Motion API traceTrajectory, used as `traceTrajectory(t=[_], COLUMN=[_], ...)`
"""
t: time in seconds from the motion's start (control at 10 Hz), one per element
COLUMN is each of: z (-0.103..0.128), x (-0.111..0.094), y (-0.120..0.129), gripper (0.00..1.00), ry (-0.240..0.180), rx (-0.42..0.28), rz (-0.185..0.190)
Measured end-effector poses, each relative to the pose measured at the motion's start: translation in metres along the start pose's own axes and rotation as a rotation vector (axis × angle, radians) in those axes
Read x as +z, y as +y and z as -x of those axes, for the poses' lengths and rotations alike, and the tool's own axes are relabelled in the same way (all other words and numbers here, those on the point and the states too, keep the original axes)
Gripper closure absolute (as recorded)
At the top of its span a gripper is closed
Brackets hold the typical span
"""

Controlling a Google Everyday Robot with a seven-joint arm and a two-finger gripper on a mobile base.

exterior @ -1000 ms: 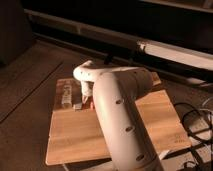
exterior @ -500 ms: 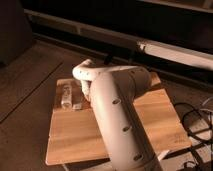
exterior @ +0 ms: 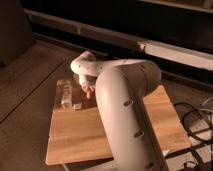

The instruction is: Place the pepper in the ceramic bowl

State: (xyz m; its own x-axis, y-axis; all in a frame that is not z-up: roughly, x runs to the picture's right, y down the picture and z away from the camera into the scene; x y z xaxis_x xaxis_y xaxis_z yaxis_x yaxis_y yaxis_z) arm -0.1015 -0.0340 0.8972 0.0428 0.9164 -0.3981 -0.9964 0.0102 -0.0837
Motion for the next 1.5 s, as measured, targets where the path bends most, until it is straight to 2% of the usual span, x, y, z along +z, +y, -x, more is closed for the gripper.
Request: traceTrajectory(t=[0.1, 0.4, 0.5, 0.8, 1.0, 1.2, 1.3, 1.5], z=[0.008, 0.008, 0.013, 0.050, 0.076, 0.099, 0.104, 0.100], x=[-0.014, -0.017, -0.017, -0.023, -0.024, -0.015, -0.002, 0.026], y=[-0.003, 0.004, -0.001, -0.050, -0.072, -0.083, -0.091, -0.104], gripper=[1.00, 1.00, 1.00, 1.00, 1.00, 1.00, 1.00, 0.99], ry=[-0.037, -0.044, -0.050, -0.107, -0.165, -0.222, -0.223, -0.190], rx=[0.016, 0.014, 0.025, 0.110, 0.117, 0.106, 0.122, 0.169], rz=[0.019, 0.030, 0.017, -0.056, -0.116, -0.133, -0.136, -0.135])
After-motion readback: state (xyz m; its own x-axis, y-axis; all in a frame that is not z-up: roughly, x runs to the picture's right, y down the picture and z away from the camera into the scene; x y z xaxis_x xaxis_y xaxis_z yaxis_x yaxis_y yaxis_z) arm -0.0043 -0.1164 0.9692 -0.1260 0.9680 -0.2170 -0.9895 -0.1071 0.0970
